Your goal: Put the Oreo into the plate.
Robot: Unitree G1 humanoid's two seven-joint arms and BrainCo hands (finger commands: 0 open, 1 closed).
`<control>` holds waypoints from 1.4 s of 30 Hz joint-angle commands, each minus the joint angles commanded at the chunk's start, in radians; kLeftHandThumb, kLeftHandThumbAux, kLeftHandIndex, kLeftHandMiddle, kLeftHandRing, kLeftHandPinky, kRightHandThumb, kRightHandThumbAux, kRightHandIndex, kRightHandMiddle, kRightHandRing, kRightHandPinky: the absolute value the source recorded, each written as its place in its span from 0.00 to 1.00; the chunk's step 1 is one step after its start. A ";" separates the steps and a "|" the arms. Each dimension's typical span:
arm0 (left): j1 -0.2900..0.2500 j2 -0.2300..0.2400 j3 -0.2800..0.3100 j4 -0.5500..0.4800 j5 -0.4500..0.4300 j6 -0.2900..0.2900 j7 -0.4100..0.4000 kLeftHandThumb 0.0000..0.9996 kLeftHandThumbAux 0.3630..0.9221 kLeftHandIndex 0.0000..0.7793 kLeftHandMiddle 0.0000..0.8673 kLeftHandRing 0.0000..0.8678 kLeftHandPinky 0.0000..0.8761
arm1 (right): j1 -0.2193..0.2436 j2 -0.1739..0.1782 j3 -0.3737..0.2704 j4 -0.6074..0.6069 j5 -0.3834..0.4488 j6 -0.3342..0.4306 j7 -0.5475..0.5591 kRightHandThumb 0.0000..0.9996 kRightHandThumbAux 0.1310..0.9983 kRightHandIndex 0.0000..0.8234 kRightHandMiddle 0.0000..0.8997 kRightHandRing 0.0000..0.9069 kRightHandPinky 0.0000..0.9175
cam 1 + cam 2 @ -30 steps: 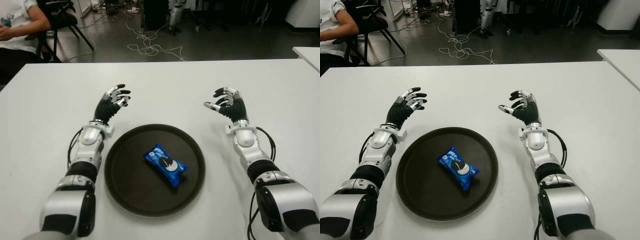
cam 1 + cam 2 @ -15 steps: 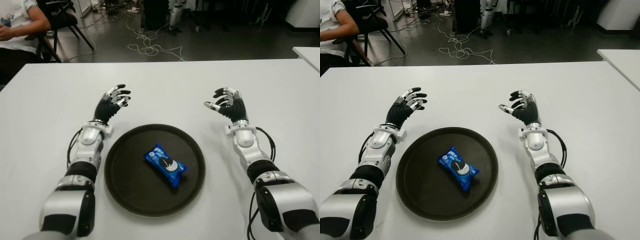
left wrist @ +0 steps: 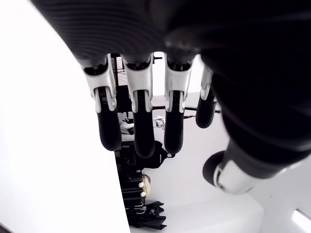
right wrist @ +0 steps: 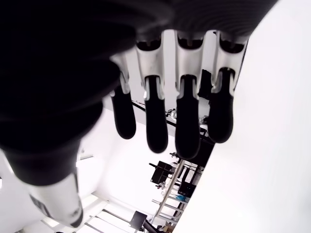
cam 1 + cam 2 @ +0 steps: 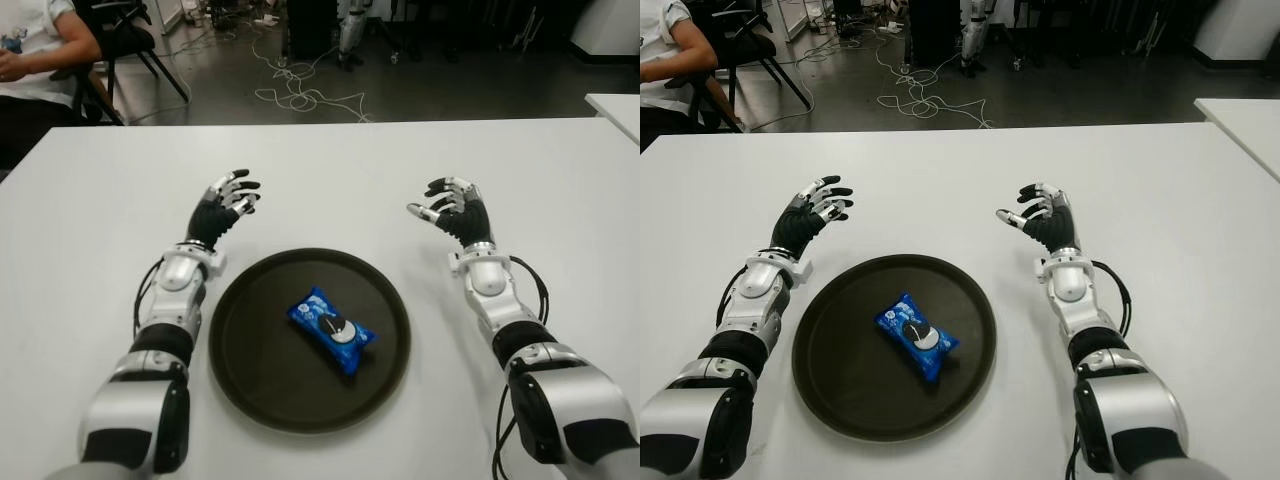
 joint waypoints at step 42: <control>-0.009 -0.003 0.004 0.010 -0.016 -0.002 -0.013 0.04 0.61 0.24 0.32 0.31 0.34 | -0.010 -0.007 -0.015 0.024 0.012 0.006 0.043 0.10 0.76 0.52 0.51 0.56 0.59</control>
